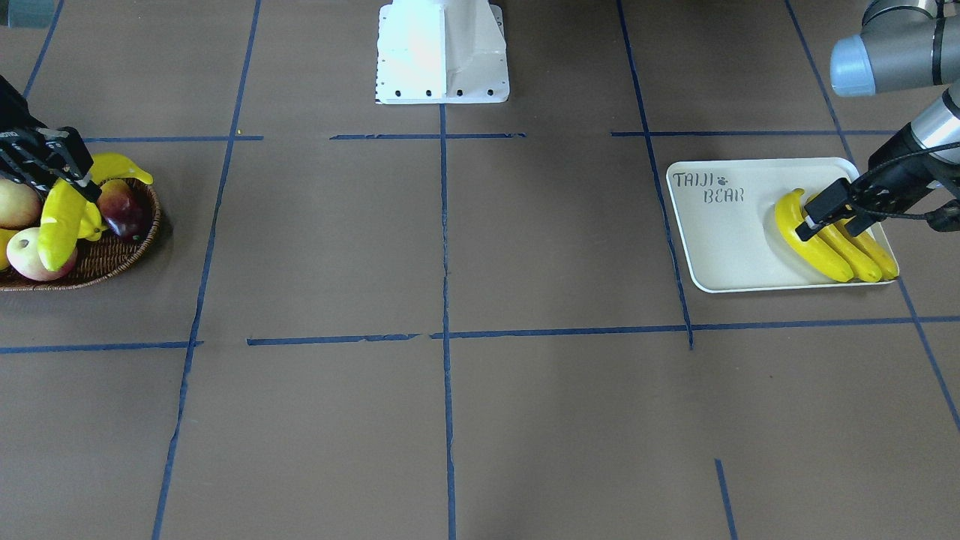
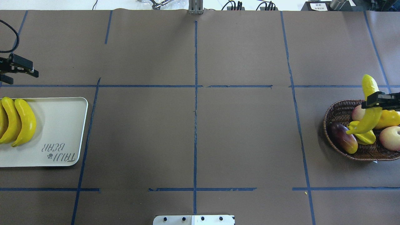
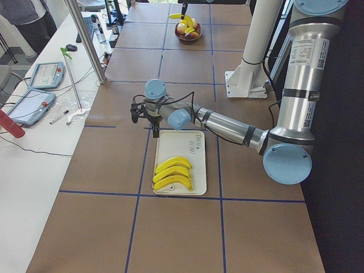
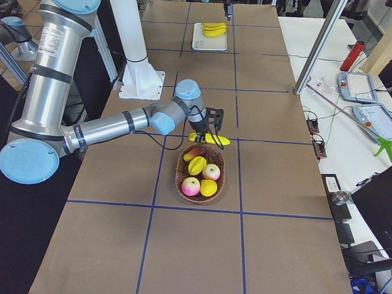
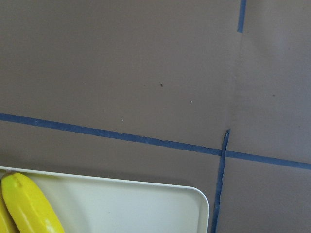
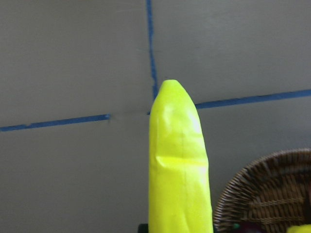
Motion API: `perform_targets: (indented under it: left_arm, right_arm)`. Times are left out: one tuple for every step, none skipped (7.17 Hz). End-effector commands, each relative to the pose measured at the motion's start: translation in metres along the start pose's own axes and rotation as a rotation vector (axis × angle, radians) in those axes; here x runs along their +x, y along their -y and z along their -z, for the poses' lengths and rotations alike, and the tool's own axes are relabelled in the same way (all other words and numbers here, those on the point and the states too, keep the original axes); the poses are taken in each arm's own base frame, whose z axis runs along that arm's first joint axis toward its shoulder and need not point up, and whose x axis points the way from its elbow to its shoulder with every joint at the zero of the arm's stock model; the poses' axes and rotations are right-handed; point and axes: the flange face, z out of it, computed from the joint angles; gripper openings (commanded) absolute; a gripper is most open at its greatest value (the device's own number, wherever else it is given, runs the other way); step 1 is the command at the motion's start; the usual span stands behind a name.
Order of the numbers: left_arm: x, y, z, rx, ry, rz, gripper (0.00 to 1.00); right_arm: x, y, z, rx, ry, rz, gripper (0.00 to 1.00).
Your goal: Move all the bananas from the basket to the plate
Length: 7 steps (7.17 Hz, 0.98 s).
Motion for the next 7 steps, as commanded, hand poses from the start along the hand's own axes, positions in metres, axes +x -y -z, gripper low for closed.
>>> perform_targets:
  left_arm:
    - [0.023, 0.002, 0.007, -0.021, -0.050, -0.029, 1.00]
    - [0.044, 0.006, 0.013, -0.036, -0.090, -0.055, 1.00]
    - [0.074, 0.006, 0.012, -0.039, -0.116, -0.091, 1.00]
    - [0.100, 0.006, 0.009, -0.049, -0.135, -0.061, 1.00]
    - [0.160, -0.004, 0.003, -0.076, -0.182, -0.091, 1.00]
    - [0.192, -0.007, 0.009, -0.084, -0.210, -0.026, 1.00]
    - [0.235, -0.014, 0.012, -0.106, -0.245, 0.032, 1.00]
  right_arm:
    - [-0.101, 0.017, -0.020, -0.044, 0.130, 0.002, 0.03]
    - [-0.163, 0.009, -0.023, -0.063, 0.205, -0.033, 0.03]
    - [-0.214, -0.005, -0.032, -0.049, 0.249, -0.024, 0.02]
    - [-0.244, -0.022, -0.047, -0.012, 0.264, -0.017, 0.02]
    - [-0.273, -0.035, -0.062, 0.022, 0.320, -0.016, 0.02]
    - [-0.292, -0.049, -0.081, 0.038, 0.388, -0.050, 0.02]
    - [-0.310, -0.051, -0.089, 0.052, 0.426, -0.042, 0.02]
